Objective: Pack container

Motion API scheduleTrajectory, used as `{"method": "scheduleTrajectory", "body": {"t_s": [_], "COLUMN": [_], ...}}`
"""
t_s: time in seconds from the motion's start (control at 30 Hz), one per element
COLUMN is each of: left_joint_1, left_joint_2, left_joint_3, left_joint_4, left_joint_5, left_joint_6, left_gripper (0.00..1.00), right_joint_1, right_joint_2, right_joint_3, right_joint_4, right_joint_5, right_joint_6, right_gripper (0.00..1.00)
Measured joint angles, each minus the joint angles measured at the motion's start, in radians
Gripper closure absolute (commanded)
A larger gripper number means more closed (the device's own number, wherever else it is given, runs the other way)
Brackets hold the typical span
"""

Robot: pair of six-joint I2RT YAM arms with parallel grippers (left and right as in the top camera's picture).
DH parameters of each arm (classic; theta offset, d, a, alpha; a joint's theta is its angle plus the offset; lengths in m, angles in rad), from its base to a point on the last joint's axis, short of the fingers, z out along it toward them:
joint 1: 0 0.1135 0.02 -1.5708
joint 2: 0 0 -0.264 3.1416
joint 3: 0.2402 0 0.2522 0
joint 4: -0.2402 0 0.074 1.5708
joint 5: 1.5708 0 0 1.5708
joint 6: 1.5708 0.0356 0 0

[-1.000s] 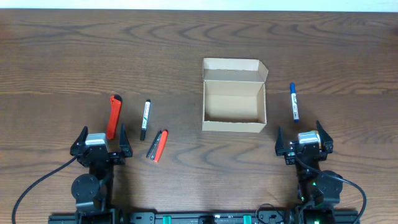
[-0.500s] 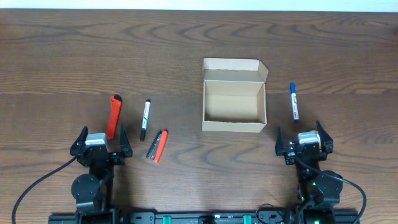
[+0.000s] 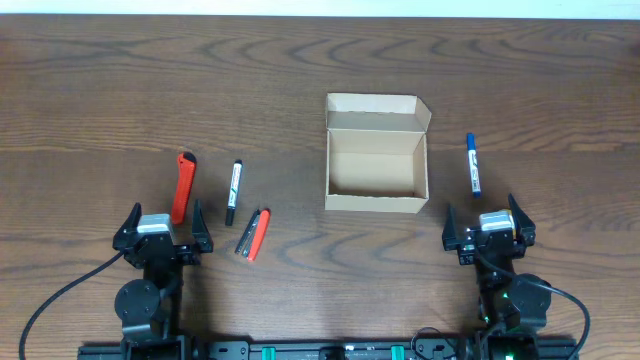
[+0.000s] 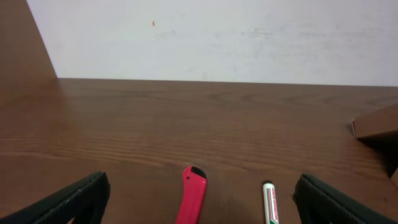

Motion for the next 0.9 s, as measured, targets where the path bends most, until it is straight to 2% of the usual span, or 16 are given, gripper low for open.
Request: {"method": "scheduleTrajectory", "body": {"t_s": [0.33,0.73,0.9], "left_joint_1": [0.0,0.0,0.0], "left_joint_2": [0.0,0.0,0.0], "left_joint_3": [0.0,0.0,0.0], "left_joint_4": [0.0,0.0,0.0], "left_joint_5": [0.0,0.0,0.0], "left_joint_6": [0.0,0.0,0.0], "left_gripper": [0.04,0.04,0.04], "right_joint_1": [0.0,0.0,0.0], "right_joint_2": [0.0,0.032,0.149], "right_joint_3": [0.0,0.016,0.166], "right_joint_4": [0.0,-0.036,-0.173], "right_joint_5": [-0.004,-0.039,-0.064], "right_joint_6": [0.255,0.402,0.385], "right_gripper": [0.01,0.01,0.01]}}
